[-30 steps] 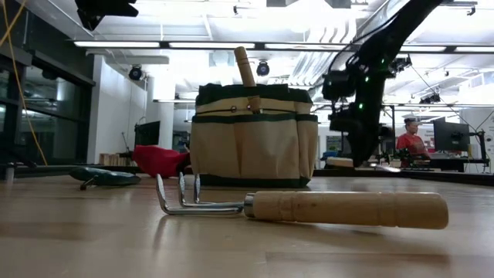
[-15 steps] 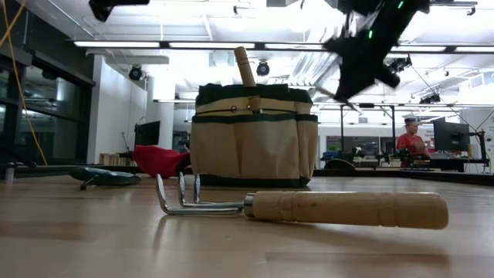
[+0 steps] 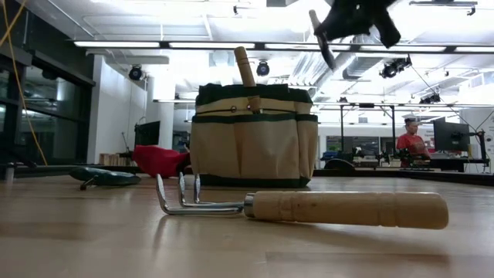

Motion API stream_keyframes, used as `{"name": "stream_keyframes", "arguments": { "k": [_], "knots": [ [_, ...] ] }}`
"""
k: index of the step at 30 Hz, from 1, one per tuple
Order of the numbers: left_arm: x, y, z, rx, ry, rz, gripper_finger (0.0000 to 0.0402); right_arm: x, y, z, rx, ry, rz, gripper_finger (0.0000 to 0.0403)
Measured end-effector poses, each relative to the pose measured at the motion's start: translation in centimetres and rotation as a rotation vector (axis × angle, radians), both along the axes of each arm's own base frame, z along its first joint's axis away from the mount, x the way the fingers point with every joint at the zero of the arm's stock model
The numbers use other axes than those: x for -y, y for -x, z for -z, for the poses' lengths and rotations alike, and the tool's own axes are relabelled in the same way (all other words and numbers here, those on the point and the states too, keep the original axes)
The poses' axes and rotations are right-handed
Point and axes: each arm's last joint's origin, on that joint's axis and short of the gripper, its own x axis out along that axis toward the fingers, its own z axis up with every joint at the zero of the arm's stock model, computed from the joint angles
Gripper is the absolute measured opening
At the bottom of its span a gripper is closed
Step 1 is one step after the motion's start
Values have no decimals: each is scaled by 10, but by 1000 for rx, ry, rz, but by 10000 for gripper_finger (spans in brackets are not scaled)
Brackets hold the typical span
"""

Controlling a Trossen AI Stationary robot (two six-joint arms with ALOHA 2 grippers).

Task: Pick & Place Garden tools in Gardening bag
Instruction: Put the brown trowel into the gardening bag

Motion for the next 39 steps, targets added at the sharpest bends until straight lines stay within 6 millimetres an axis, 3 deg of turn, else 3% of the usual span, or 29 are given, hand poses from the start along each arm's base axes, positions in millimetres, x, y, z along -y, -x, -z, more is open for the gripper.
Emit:
{"name": "stream_keyframes", "arguments": {
  "k": [10,17,21,25,39],
  "knots": [
    [10,-27,-12,-30,-17,-5,135,-45,-50,-17,-12,164,22,49],
    [17,-44,-19,-32,4,-9,212,-69,-79,-31,-80,295,30,49],
    [20,-53,-26,-31,-7,-8,268,-82,-85,-35,-112,364,39,49],
    [25,-66,-31,-20,-33,-22,298,-91,-87,-41,-135,426,29,49],
    [42,-110,-44,81,-121,-20,303,-98,-87,-46,-181,493,-51,49]
  ]
}}
